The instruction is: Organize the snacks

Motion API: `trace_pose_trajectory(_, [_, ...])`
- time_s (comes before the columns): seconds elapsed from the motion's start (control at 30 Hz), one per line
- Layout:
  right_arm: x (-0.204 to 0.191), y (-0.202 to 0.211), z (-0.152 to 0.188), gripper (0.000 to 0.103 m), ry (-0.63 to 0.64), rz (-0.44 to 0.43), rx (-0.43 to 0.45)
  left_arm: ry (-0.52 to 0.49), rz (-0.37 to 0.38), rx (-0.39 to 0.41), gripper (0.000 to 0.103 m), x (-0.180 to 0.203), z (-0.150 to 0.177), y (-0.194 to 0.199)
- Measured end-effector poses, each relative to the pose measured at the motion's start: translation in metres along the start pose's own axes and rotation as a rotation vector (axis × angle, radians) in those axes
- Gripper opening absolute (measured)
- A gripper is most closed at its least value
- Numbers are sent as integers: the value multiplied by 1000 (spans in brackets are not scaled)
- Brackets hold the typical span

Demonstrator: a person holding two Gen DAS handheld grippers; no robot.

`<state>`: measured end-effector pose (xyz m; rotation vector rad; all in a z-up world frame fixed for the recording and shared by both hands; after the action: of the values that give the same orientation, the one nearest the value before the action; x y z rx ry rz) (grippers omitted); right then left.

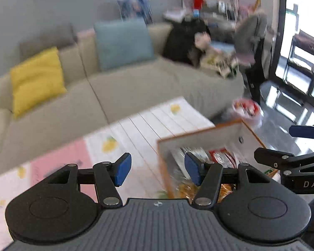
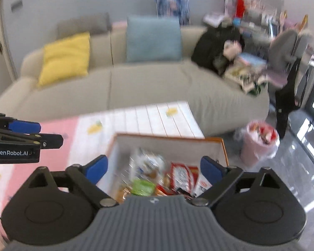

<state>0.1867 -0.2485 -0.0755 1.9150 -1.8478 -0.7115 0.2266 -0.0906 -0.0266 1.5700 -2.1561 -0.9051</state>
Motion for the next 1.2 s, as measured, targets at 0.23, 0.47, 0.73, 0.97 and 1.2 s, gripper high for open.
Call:
trace_pose_trajectory(0.23, [-38,54,23,100,-63,0,119,31,-89,184,80,-19,24,72])
trace_pose_trajectory(0.47, [-66,77,61,100,-8,16,136,53,-217,219,84,-23,77,93])
trace_pose_trajectory(0.73, [-97,72,109,100,62,1,53,161,-242,90,85,-34,130,74])
trace_pose_trajectory(0.97, [-99,71,124,100,20,38,60,271,-262,23,85,-51,168,78])
trace_pose_trajectory(1.2, [-104,61,143,100,22,46,13,296,-252,-53,85,-52,193,73])
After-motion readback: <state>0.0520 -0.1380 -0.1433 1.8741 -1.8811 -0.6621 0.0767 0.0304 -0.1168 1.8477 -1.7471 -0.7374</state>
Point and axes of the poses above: each gripper's, at about its wrist camera, not at the fingertips, and y roughly against the way its jaws point, x to its right, z to its underside, the point moved 10 cm from there along -y, roughly the way its jaws point, and after that the axes turned 1 degree about -x, right-handed, at the moved point
